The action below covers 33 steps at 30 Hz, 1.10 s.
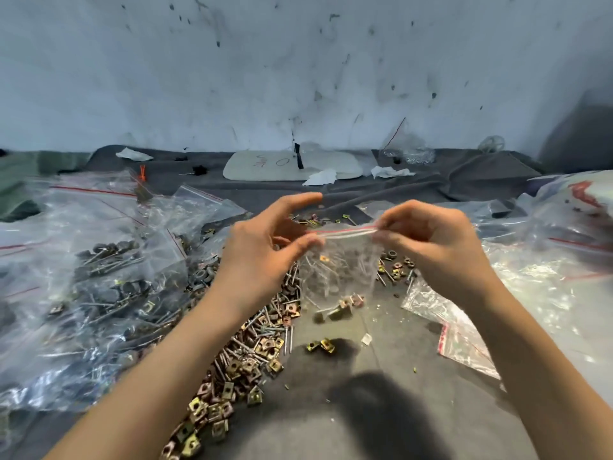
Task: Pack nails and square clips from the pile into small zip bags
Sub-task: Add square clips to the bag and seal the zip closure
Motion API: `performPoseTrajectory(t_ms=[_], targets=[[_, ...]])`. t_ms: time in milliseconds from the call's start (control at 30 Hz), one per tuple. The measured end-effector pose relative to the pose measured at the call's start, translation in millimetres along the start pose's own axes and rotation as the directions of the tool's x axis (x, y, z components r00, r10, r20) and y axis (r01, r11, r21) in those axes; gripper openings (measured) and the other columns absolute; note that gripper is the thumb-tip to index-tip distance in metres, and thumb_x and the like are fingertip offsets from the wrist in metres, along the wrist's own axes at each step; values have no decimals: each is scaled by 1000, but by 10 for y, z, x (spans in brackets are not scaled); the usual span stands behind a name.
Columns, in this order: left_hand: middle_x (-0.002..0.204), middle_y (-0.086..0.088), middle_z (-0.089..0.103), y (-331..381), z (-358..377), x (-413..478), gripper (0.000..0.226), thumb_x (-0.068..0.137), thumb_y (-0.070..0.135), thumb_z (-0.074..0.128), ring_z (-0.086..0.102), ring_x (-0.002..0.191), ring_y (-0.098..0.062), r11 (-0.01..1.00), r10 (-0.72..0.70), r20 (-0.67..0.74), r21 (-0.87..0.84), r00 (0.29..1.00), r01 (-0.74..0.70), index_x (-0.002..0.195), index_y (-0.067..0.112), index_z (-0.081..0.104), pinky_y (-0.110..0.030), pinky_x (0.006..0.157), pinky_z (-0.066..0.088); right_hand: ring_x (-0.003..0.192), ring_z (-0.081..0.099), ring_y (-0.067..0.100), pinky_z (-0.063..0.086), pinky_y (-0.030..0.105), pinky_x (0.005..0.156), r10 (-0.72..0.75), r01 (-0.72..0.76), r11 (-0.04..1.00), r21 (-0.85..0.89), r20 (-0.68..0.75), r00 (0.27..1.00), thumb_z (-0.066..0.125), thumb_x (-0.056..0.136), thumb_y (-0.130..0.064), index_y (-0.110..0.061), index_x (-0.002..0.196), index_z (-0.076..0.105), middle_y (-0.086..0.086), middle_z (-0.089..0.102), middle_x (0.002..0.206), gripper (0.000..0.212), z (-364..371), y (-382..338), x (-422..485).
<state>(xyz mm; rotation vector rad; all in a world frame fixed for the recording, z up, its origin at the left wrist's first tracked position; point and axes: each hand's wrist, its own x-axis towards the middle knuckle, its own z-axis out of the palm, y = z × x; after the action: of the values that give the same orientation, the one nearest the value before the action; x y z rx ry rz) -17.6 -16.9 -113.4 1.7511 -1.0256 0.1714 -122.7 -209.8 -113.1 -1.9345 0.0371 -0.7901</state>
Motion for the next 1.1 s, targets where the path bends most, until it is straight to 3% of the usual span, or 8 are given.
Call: performPoseTrajectory(t_ms=[133, 267, 400, 567, 733, 833, 933, 1100], targets=[[83, 23, 72, -46, 56, -107, 68, 76, 20, 76, 63, 75, 14, 995, -90, 118, -20, 989, 93, 134, 41, 47, -4, 74, 44, 62, 57, 14, 43, 23, 61, 274, -284, 952, 116, 95, 957, 73, 76, 1, -13, 72, 70, 1, 68, 65, 15, -26, 10, -163], [86, 26, 70, -55, 84, -170, 69, 74, 27, 75, 63, 90, 13, 993, -114, 134, -4, 984, 116, 135, 39, 46, -1, 85, 40, 63, 55, 12, 45, 21, 65, 357, -367, 917, 157, 92, 930, 73, 73, 2, -13, 66, 70, 0, 64, 63, 16, -30, 15, -262], [87, 20, 73, -31, 106, -201, 68, 71, 30, 73, 62, 99, 10, 980, -152, 187, -99, 970, 173, 131, 41, 45, -12, 94, 44, 65, 55, 12, 43, 25, 69, 351, -363, 919, 154, 102, 931, 73, 74, 0, -14, 65, 70, 1, 64, 66, 17, -53, -9, -295], [89, 14, 74, -11, 132, -210, 62, 72, 23, 76, 65, 97, 4, 970, -169, 211, -135, 963, 200, 128, 37, 53, -7, 86, 45, 58, 52, 5, 41, 11, 58, 292, -309, 946, 100, 151, 944, 74, 75, -3, -14, 68, 70, -4, 63, 62, 14, -6, -28, -281], [81, 10, 74, -33, 138, -232, 11, 78, 14, 73, 69, 75, -2, 947, -225, 170, -193, 959, 256, 84, 22, 71, -15, 69, 51, 64, 53, 9, 41, 18, 62, 288, -297, 950, 96, 96, 953, 74, 77, -6, -19, 65, 71, -3, 64, 64, 18, -33, 26, -319], [89, 8, 75, -54, 167, -246, 10, 82, 8, 69, 70, 85, -8, 938, -243, 187, -204, 952, 280, 80, 18, 68, -26, 80, 56, 63, 54, 5, 42, 13, 61, 281, -290, 956, 53, 135, 950, 76, 76, -11, -22, 70, 74, -4, 66, 66, 12, -21, 28, -338], [98, 6, 73, -18, 213, -253, 14, 85, 7, 65, 69, 91, -8, 963, -179, 198, -163, 964, 213, 78, 18, 63, -30, 86, 55, 67, 61, 7, 49, 22, 68, 238, -242, 970, -2, 175, 955, 77, 75, -11, -20, 71, 73, 1, 72, 73, 11, 22, 5, -335], [96, 13, 72, 56, 279, -282, 25, 88, 12, 65, 67, 87, 1, 1000, -11, 145, -6, 989, 12, 79, 34, 56, -23, 81, 52, 60, 58, -2, 42, 12, 60, 92, -69, 991, -117, 207, 974, 79, 75, -12, -25, 71, 71, -13, 66, 64, 16, 75, -77, -336]])
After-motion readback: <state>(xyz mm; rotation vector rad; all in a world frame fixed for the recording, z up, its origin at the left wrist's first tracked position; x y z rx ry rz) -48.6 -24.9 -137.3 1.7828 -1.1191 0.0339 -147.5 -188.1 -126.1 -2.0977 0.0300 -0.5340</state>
